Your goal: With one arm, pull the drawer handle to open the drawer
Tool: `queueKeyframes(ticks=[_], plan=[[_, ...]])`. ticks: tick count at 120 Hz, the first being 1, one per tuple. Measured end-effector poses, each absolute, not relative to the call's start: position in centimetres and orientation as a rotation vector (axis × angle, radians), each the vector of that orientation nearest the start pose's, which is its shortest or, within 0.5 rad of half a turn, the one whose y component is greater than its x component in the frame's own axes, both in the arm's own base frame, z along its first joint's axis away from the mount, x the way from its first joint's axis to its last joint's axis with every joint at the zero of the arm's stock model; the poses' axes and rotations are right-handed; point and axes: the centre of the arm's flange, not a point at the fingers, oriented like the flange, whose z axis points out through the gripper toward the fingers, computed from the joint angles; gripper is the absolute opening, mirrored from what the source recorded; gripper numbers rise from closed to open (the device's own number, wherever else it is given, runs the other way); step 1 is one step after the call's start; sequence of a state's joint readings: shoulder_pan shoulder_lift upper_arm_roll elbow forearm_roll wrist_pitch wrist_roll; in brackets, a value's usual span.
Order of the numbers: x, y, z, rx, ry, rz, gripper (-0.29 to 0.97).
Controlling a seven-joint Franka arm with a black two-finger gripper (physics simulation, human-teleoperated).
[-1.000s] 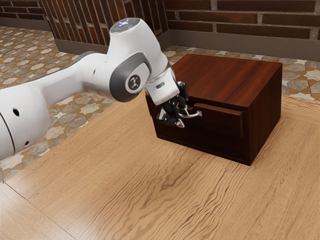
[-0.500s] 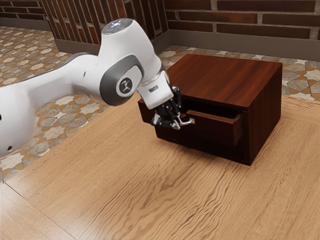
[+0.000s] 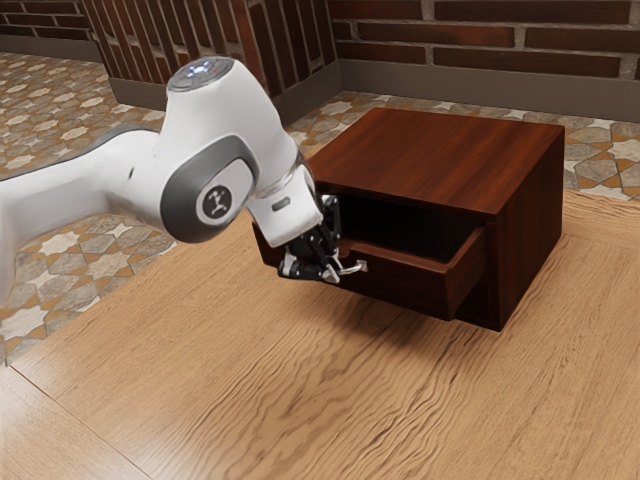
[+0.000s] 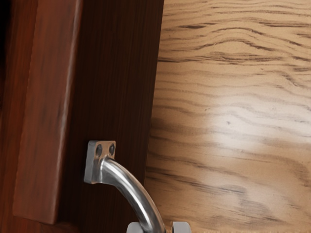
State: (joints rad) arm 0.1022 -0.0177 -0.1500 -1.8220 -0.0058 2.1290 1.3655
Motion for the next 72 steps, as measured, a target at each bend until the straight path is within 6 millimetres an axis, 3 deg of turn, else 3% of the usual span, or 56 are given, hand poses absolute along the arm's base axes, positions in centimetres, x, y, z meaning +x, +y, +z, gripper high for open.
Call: queueKeyframes(ticks=[21, 30, 36, 43, 48, 52, 62, 67, 72], plan=[[55.4, -3.5, 57.9, -2.216, 1.869, -0.395, -0.05], [52.2, -5.7, 58.9, -2.178, 1.890, -0.423, -0.05], [48.1, -10.3, 64.1, -2.038, 1.922, -0.537, 0.00], [41.6, -15.7, 71.6, -1.839, 1.928, -0.682, 0.13], [38.6, -17.8, 75.5, -1.760, 1.922, -0.746, 0.23], [37.3, -18.5, 77.3, -1.740, 1.925, -0.761, 0.30], [39.3, -19.7, 76.9, -1.791, 2.006, -0.690, 0.43], [41.5, -21.3, 75.9, -1.814, 2.086, -0.641, 0.48], [42.5, -23.3, 74.7, -1.815, 2.166, -0.590, 0.52]])
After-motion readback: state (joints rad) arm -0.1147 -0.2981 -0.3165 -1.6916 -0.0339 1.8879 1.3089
